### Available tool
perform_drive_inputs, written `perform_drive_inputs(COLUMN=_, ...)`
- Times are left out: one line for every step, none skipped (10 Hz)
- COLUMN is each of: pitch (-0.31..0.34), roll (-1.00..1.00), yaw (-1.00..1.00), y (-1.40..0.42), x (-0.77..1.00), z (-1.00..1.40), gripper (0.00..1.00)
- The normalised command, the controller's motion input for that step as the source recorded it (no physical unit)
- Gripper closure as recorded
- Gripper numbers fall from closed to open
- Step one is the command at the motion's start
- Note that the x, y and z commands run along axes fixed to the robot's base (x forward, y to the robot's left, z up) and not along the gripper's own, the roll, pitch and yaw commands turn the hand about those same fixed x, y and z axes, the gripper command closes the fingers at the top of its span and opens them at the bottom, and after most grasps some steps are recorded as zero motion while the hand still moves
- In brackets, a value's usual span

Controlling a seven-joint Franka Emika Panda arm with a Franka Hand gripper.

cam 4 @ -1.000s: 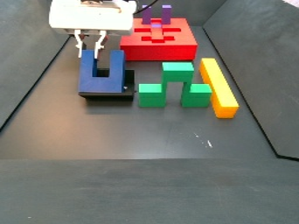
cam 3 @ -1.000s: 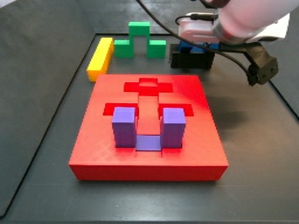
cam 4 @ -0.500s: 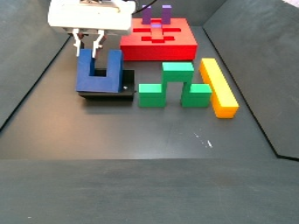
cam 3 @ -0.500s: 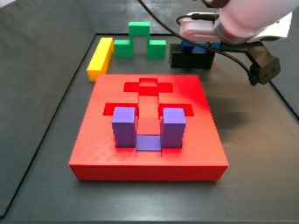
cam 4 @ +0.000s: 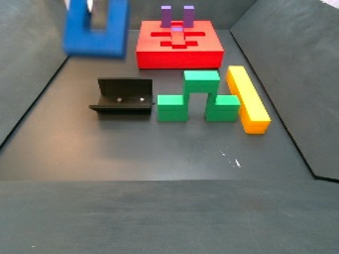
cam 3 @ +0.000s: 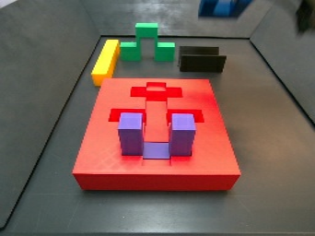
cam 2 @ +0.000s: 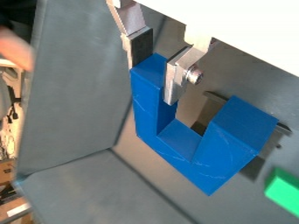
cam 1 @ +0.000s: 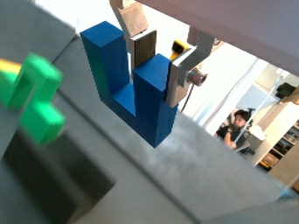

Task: Pick up the blue object. Move up. Place the blue object on the fixture. Regrasp the blue object. Move to above the board. Insert the blue object.
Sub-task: Move to above the board.

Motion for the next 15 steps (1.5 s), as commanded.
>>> perform_drive_inputs(pitch=0.051, roll=-0.04, yaw=-0.03, y=0.02, x=-0.08, z=1.4, gripper=1.0)
perform_drive_inputs(pitch=0.054, roll=-0.01, yaw=-0.02, y=0.03, x=-0.08, z=1.4, gripper=1.0)
perform_drive_inputs(pitch=0.067, roll=-0.01, yaw=0.0, y=-0.01, x=-0.02, z=0.45, gripper=1.0)
perform_drive_inputs(pitch=0.075, roll=0.0, yaw=0.01, y=0.0, x=0.01, z=0.2, gripper=1.0)
perform_drive_inputs(pitch=0.209, roll=-1.0, yaw=0.05, y=-1.36, x=-1.4, z=0.26, gripper=1.0)
perform_drive_inputs(pitch=0.201, roll=-1.0, yaw=0.05, y=-1.34, x=-1.4, z=0.28, gripper=1.0)
perform_drive_inputs(pitch=0.162, roll=-1.0, yaw=0.07, y=-1.25, x=-1.4, z=0.28, gripper=1.0)
perform_drive_inputs(pitch=0.154, roll=-1.0, yaw=0.09, y=-1.21, x=-1.4, z=0.25, gripper=1.0)
perform_drive_inputs(pitch=0.15, roll=-1.0, yaw=0.1, y=-1.21, x=-1.4, z=0.26, gripper=1.0)
perform_drive_inputs(pitch=0.132, roll=-1.0, yaw=0.11, y=-1.17, x=-1.4, z=0.23, gripper=1.0)
perform_drive_inputs(pitch=0.129, roll=-1.0, yaw=0.12, y=-0.69, x=-0.85, z=0.12, gripper=1.0)
perform_drive_inputs(pitch=0.098, roll=-1.0, yaw=0.12, y=-0.25, x=-0.37, z=0.06, gripper=1.0)
perform_drive_inputs(pitch=0.081, roll=-1.0, yaw=0.11, y=0.02, x=-0.05, z=0.0, gripper=1.0)
perform_drive_inputs(pitch=0.072, roll=-1.0, yaw=0.11, y=0.03, x=0.0, z=0.0, gripper=1.0)
perform_drive_inputs(pitch=0.019, roll=-0.78, yaw=0.08, y=0.02, x=-0.04, z=0.0, gripper=1.0)
